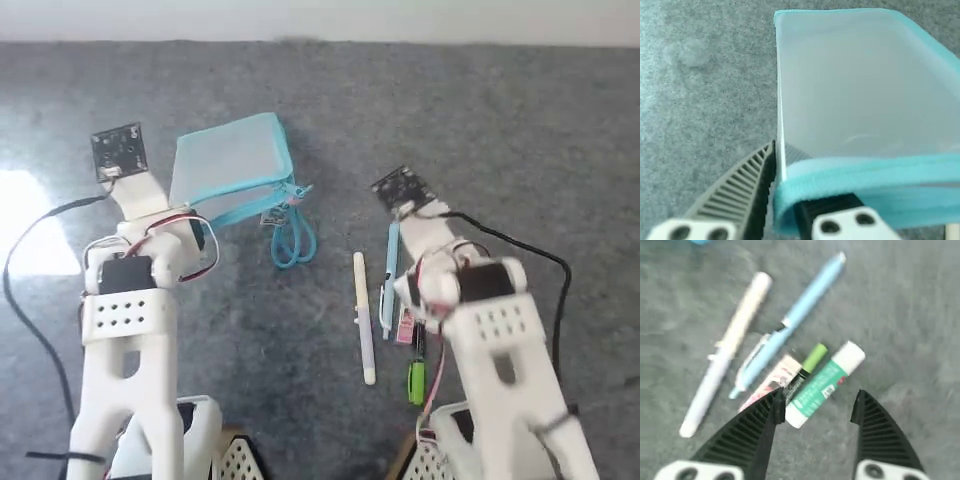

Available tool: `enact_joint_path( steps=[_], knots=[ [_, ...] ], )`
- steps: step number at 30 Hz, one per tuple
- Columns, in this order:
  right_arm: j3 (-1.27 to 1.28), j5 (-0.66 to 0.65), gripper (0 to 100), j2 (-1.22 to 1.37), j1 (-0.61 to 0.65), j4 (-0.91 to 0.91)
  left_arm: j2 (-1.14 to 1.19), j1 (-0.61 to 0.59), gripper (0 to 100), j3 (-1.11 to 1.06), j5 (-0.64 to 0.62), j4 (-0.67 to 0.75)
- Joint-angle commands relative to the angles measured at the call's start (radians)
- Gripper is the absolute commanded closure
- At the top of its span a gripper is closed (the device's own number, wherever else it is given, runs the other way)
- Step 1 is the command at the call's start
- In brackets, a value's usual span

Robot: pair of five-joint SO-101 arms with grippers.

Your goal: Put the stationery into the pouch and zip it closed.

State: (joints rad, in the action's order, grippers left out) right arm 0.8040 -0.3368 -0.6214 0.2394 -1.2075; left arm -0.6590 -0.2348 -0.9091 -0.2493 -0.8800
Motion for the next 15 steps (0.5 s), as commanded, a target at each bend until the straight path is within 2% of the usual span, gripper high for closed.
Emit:
enact_joint_path(
  steps=[1,8,15],
  knots=[
    [-0.087,0.046,78.2,0.182,-0.071,0.058,0.0,0.008,99,-0.005,-0.011,0.014],
    [-0.08,0.057,78.2,0.206,-0.015,0.035,0.002,0.008,99,-0.005,-0.011,0.015],
    [-0.055,0.124,78.2,0.285,-0.082,0.143,0.002,0.008,99,-0.005,-0.011,0.015]
  ],
)
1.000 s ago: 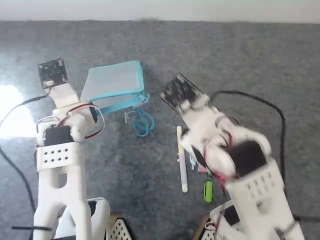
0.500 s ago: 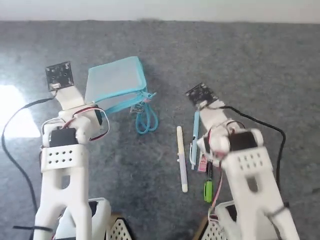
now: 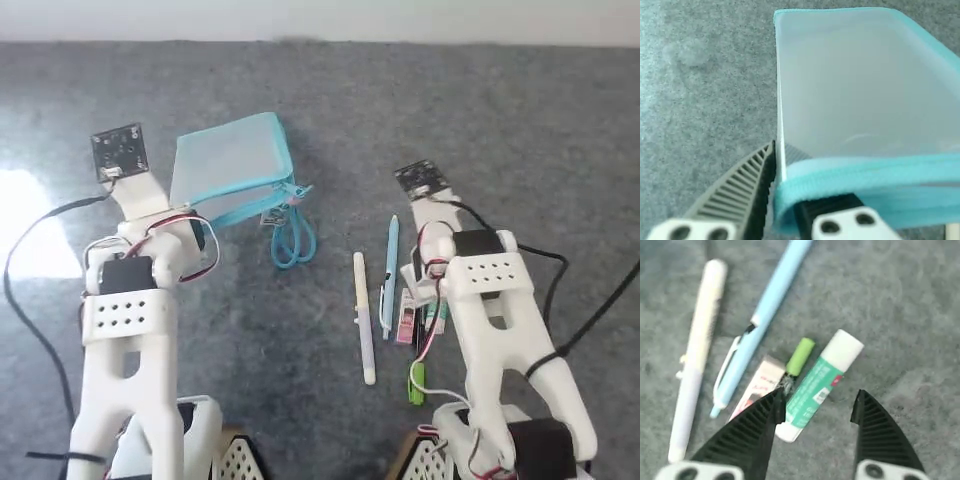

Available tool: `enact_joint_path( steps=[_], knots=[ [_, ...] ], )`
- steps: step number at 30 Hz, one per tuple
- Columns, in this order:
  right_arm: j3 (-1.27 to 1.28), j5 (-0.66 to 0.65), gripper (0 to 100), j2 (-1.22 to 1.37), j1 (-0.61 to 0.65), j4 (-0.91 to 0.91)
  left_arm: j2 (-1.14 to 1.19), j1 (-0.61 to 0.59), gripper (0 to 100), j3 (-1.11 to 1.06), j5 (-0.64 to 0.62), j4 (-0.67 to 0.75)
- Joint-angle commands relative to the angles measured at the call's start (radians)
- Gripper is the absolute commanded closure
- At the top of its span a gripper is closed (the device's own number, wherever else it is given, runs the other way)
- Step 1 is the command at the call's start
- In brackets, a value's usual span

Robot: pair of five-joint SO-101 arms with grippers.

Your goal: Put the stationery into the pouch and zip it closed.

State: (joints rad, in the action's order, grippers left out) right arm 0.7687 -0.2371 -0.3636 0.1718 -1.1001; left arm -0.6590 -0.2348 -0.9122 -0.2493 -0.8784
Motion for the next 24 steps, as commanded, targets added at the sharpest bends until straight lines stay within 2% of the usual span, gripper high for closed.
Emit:
enact_joint_path(
  steps=[1,8,14,20,24],
  knots=[
    [-0.025,0.028,78.2,0.048,-0.015,0.044,0.002,0.008,99,-0.002,-0.011,0.014],
    [-0.02,0.032,78.7,0.163,-0.018,0.051,0.002,0.006,99,-0.004,-0.011,0.014],
    [-0.015,0.025,94.7,0.17,-0.047,0.018,0.002,0.006,99,-0.004,-0.009,0.014],
    [0.018,0.014,99.4,0.179,-0.064,0.027,-0.003,0.006,99,-0.036,-0.009,0.066],
    [0.026,-0.046,97.6,0.18,-0.067,0.019,-0.003,0.008,99,-0.042,0.003,0.075]
  ],
)
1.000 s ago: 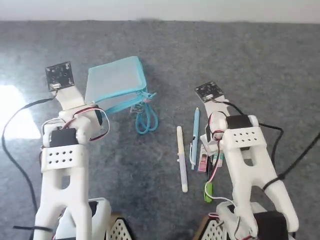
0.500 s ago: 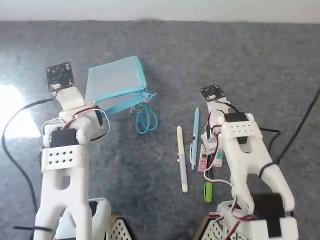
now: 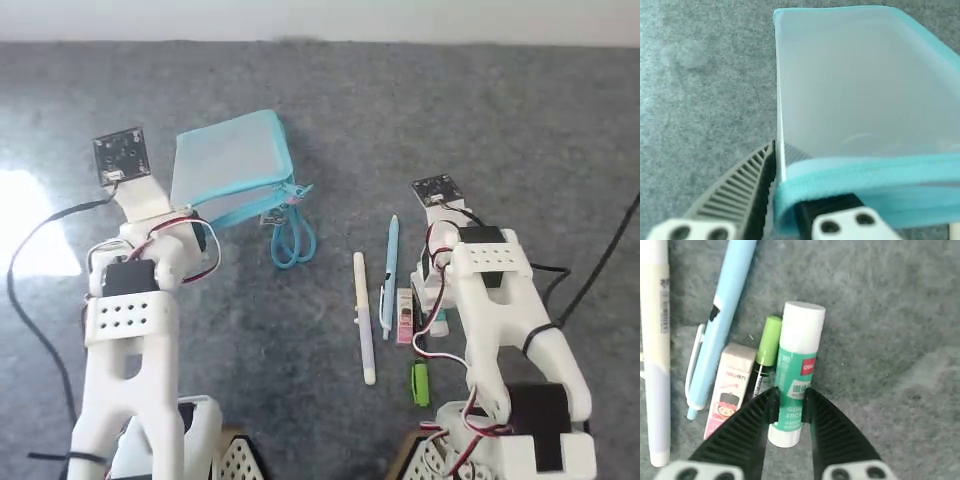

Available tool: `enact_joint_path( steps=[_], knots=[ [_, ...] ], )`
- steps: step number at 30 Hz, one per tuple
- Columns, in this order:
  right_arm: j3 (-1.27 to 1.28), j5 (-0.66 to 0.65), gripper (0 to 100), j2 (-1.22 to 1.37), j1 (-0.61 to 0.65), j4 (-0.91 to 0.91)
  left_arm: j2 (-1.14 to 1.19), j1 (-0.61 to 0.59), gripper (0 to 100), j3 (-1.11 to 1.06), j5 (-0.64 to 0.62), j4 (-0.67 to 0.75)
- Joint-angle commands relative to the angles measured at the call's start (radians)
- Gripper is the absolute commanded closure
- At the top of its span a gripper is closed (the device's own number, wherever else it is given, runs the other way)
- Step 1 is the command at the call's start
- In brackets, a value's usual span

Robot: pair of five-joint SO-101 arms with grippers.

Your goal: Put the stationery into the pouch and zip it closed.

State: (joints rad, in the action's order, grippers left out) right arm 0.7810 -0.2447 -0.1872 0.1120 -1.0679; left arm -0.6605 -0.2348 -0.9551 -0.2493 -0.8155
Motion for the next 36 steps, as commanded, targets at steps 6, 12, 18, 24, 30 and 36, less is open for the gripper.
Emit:
enact_joint_path(
  steps=[6,12,18,24,30,36],
  knots=[
    [0.041,-0.044,82.8,0.004,0.002,-0.01,-0.003,0.006,99,-0.001,0.003,0.008],
    [0.068,-0.046,79.4,0.004,0.005,-0.005,-0.003,0.006,99,-0.002,0.003,0.008],
    [0.064,-0.046,95.8,-0.001,-0.002,-0.005,-0.003,0.002,99,-0.002,0.003,0.008],
    [0.006,-0.101,98.9,-0.071,-0.038,-0.09,0.003,0.002,99,-0.002,0.003,0.008],
    [-0.218,-0.164,99.1,-0.351,-0.044,-0.3,-0.003,0.008,99,-0.027,0.003,0.032],
    [-0.42,-0.16,99.1,-0.562,0.236,-0.452,0.0,0.121,99,-0.093,0.005,0.13]
  ],
)
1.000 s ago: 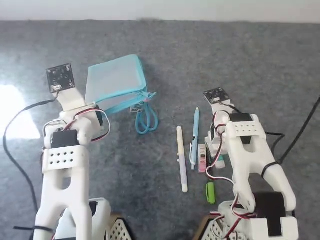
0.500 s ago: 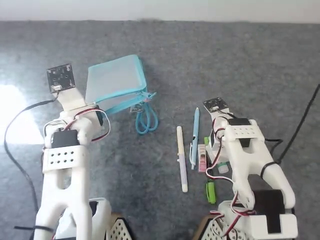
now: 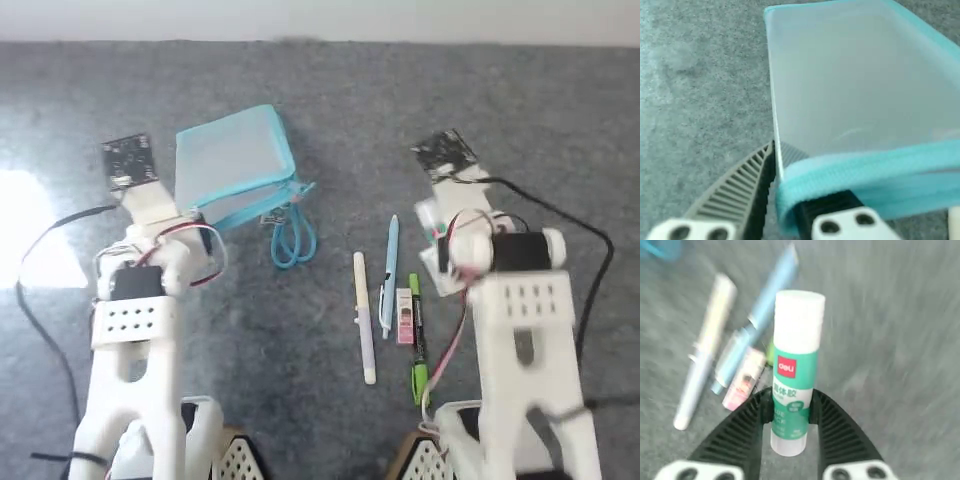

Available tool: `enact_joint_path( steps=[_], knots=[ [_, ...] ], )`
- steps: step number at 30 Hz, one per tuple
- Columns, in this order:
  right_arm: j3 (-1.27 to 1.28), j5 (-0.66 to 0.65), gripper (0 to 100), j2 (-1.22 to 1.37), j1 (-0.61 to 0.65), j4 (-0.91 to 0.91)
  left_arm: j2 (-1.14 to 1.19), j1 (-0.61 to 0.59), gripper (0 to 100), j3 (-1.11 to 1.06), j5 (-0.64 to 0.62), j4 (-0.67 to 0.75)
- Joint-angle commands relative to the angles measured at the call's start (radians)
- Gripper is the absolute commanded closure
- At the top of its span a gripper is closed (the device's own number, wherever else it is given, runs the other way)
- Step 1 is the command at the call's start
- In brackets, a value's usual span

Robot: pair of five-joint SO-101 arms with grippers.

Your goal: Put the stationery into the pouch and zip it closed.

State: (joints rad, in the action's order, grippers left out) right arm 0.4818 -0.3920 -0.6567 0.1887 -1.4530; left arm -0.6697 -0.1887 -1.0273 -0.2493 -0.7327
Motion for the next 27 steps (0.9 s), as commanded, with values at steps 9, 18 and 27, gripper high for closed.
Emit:
enact_joint_path(
  steps=[9,18,27],
  knots=[
    [-0.285,0.103,99.1,0.179,0.437,-0.096,0.012,0.23,99,-0.071,0.018,0.143],
    [-0.359,0.112,99.1,0.409,0.456,-0.051,0.012,0.23,99,-0.071,0.04,0.14],
    [-0.517,0.213,99.1,0.553,0.449,-0.013,0.012,0.233,99,-0.076,0.064,0.14]
  ],
)
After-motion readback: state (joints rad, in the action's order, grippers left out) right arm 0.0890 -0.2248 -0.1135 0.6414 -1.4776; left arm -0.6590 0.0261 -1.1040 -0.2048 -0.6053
